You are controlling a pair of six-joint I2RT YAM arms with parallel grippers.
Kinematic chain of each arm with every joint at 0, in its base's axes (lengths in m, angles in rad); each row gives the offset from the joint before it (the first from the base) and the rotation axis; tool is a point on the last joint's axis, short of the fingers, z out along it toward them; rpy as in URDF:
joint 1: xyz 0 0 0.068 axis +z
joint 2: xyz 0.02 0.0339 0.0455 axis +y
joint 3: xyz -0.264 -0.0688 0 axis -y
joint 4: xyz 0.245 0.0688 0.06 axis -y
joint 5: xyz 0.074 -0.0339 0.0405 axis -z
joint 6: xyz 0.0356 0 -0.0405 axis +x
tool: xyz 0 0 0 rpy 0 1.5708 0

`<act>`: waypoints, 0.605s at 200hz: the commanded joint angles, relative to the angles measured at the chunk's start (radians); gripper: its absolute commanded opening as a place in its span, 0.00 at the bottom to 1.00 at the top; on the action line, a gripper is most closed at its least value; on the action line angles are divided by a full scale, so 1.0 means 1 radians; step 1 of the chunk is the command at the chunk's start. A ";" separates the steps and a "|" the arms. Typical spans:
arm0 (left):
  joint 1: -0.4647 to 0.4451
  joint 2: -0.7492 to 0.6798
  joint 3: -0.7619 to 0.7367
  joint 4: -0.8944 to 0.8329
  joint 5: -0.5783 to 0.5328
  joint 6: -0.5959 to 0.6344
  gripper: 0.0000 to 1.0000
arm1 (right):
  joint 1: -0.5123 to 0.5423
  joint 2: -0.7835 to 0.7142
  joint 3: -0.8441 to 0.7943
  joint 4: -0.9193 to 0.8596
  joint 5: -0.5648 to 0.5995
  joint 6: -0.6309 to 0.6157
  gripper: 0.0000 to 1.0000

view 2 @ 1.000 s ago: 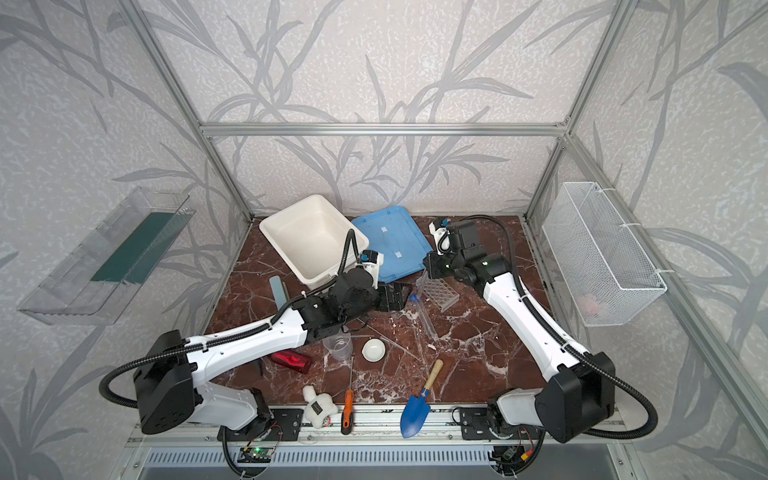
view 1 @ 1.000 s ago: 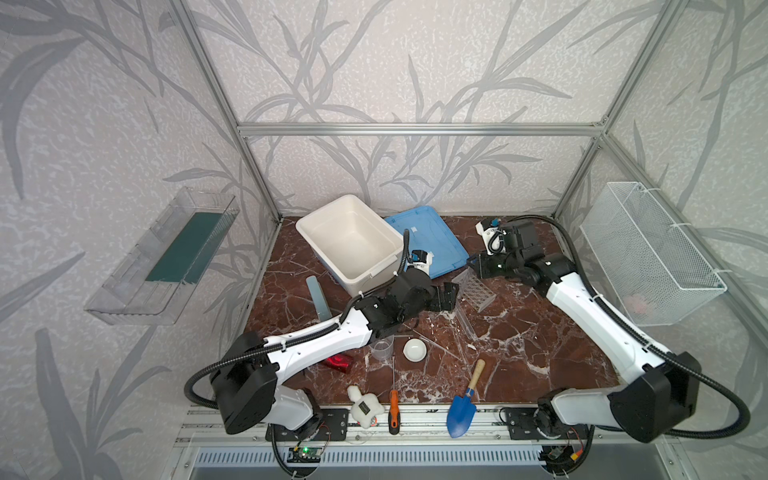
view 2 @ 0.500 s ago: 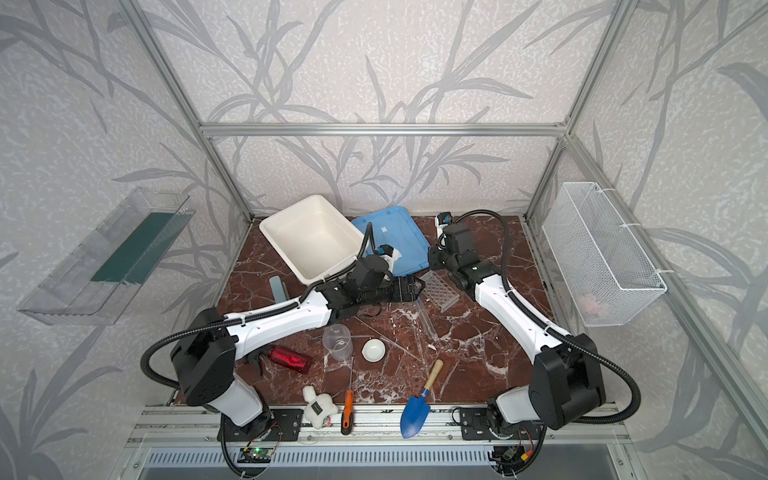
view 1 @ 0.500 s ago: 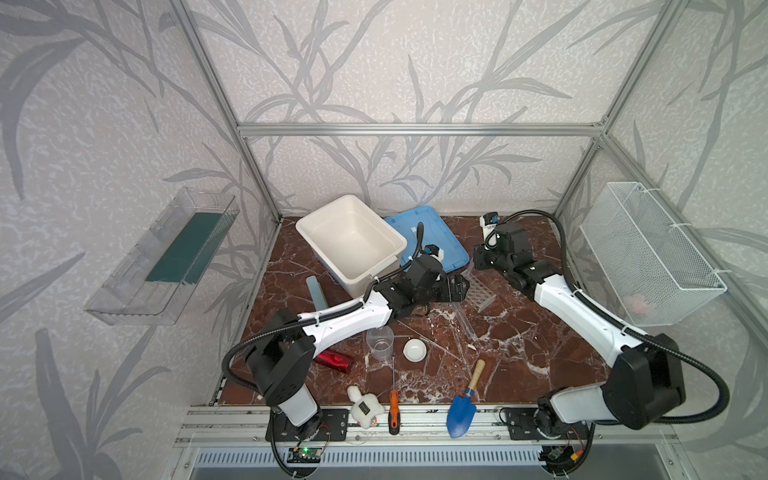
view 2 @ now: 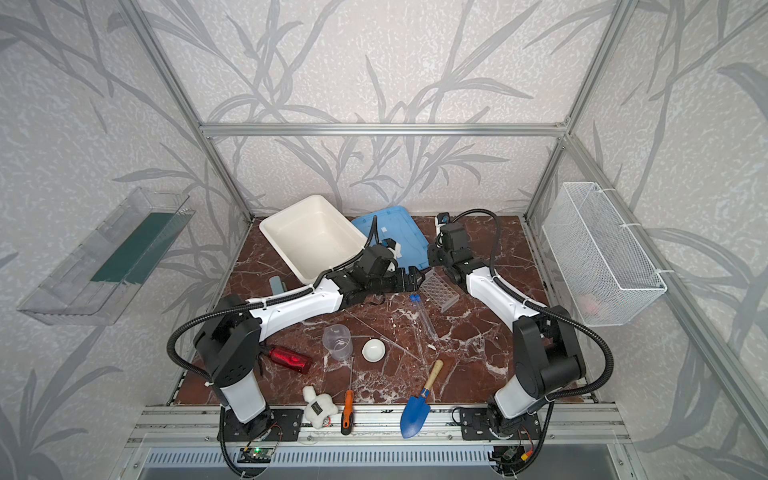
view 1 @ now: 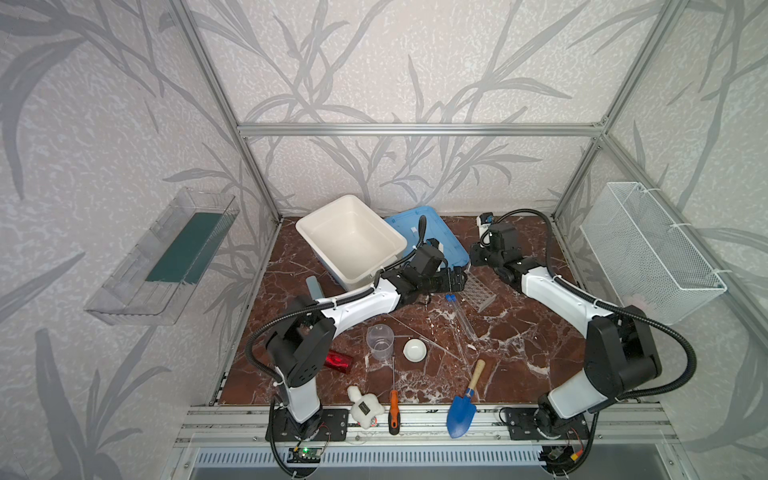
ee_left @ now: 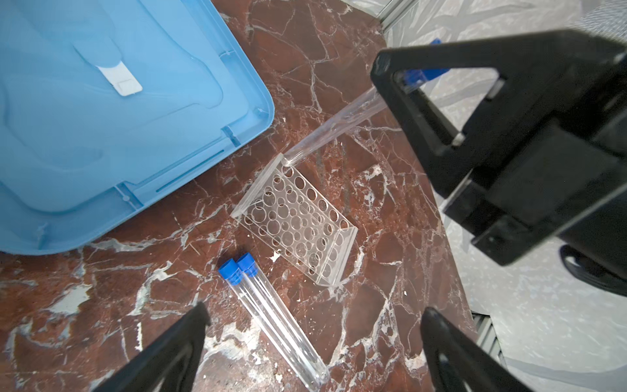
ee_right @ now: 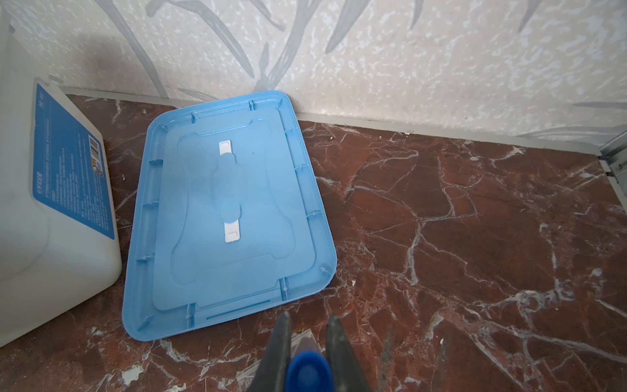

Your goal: Organize the chemistry lab equipment

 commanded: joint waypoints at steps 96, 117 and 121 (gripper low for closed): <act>-0.009 0.045 0.032 -0.039 -0.035 0.003 0.99 | -0.006 -0.038 -0.087 0.097 0.042 0.020 0.13; -0.010 0.048 0.034 -0.035 -0.032 0.002 0.99 | -0.005 -0.070 -0.123 0.119 0.042 0.034 0.13; -0.009 0.047 0.034 -0.035 -0.032 0.004 0.99 | -0.005 -0.077 -0.133 0.130 0.042 0.035 0.13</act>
